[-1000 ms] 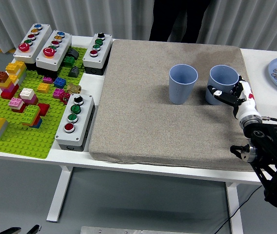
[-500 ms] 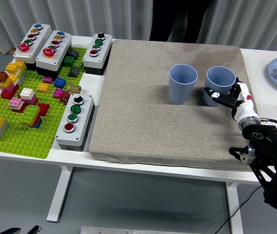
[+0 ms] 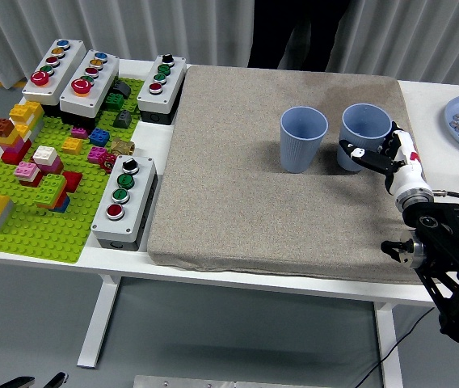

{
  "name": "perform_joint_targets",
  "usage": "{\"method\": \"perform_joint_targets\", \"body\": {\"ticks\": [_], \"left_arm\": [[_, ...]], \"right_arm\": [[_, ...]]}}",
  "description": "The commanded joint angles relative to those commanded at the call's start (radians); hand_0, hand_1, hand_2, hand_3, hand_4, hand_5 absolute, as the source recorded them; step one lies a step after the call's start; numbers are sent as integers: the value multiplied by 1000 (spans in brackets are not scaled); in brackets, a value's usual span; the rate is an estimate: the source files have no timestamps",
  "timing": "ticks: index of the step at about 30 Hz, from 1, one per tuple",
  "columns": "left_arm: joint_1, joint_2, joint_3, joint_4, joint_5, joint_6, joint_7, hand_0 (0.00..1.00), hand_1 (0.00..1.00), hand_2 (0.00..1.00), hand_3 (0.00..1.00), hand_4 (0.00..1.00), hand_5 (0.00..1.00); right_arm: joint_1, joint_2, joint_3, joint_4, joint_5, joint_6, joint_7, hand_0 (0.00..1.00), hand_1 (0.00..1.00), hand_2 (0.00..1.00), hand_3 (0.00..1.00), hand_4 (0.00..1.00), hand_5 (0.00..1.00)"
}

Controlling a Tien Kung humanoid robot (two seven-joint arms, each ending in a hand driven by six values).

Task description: Pick cup pour cup place

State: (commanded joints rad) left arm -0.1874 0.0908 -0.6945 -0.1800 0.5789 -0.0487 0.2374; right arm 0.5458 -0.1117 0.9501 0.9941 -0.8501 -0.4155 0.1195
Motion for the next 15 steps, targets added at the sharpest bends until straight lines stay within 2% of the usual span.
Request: {"method": "perform_joint_targets", "body": {"ticks": [15], "left_arm": [[2,3,-7,0,6,0,1,765,783,829,714,507,984]], "right_arm": [[39,-47,-43,14,-101,-14,-8,802,718,621,767,687,61]]}}
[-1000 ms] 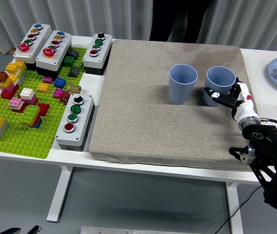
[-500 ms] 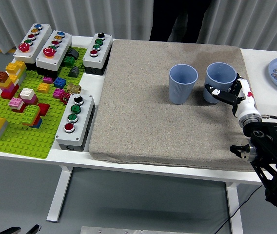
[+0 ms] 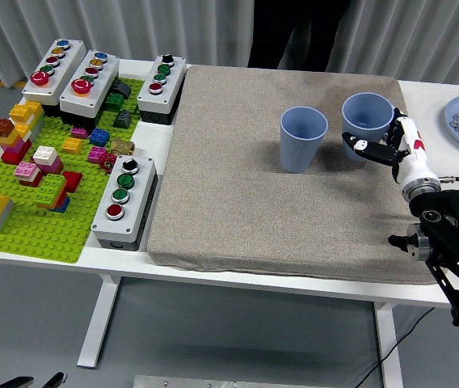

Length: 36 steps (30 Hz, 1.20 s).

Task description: Pick cup pour cup place

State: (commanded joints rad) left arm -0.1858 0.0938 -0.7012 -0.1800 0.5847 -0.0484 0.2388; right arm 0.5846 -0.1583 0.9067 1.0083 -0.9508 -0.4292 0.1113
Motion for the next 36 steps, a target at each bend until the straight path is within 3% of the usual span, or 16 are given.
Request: {"method": "perform_joint_targets", "body": {"ticks": [21,36], "left_arm": [[-4,3,1,0,-2,0,-1,765,782,828,714,508,984],[-8,3,-5,0,2,0,0,765,783,828,714,508,985]], "right_arm": [[67,-22,-40,-6,-153,-20,-9,799,714,617,763,682,55],[86,-7,-74,-21,-410,-48,-31,798,713,617,762,665,42]]}}
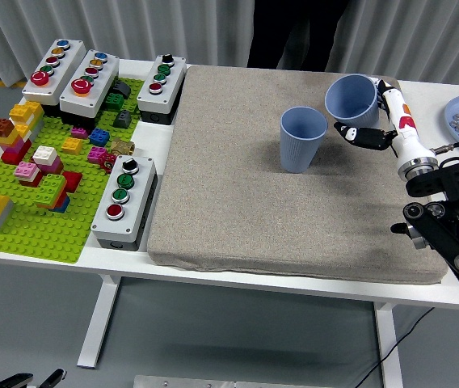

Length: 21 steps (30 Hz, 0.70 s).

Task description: Pick cup pour cup place

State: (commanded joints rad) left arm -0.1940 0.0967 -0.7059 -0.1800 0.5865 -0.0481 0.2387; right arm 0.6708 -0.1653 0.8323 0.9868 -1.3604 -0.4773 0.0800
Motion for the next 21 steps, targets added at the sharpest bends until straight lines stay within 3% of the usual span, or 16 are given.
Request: {"method": "perform_joint_targets", "body": {"ticks": [21], "left_arm": [[6,2,7,0,-5,0,0,765,783,829,714,509,985]], "right_arm": [[20,14,-5,-6,-220,-18,-26,800,713,614,759,661,44]]}}
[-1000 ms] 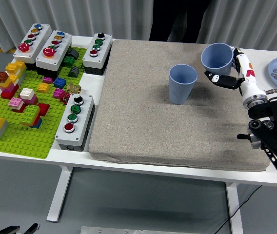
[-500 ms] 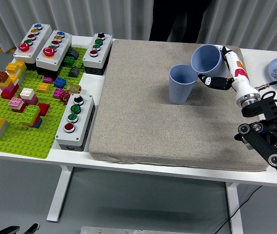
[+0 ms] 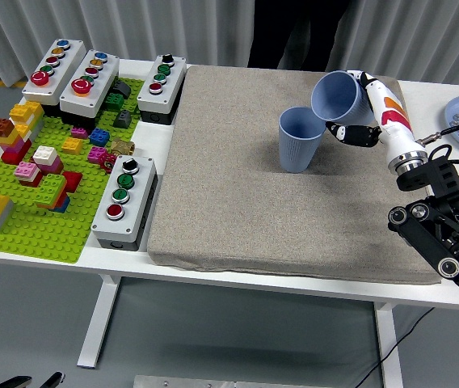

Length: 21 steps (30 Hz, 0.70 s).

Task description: Pick cup pour cup place

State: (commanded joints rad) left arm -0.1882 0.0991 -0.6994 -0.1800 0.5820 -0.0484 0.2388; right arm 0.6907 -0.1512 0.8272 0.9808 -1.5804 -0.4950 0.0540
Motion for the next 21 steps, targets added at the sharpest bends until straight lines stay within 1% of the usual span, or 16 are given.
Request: {"method": "perform_joint_targets", "body": {"ticks": [14,21], "left_arm": [[-5,1,1,0,-2,0,-1,765,784,829,714,509,985],[-7,0,-1,0,0,0,-1,765,784,830,715,510,986]], "right_arm": [[13,-8,7,-8,-62,-16,2,801,712,614,759,657,44],[16,-8,0,-2,-124,-31,-1,802,712,614,756,646,45]]}}
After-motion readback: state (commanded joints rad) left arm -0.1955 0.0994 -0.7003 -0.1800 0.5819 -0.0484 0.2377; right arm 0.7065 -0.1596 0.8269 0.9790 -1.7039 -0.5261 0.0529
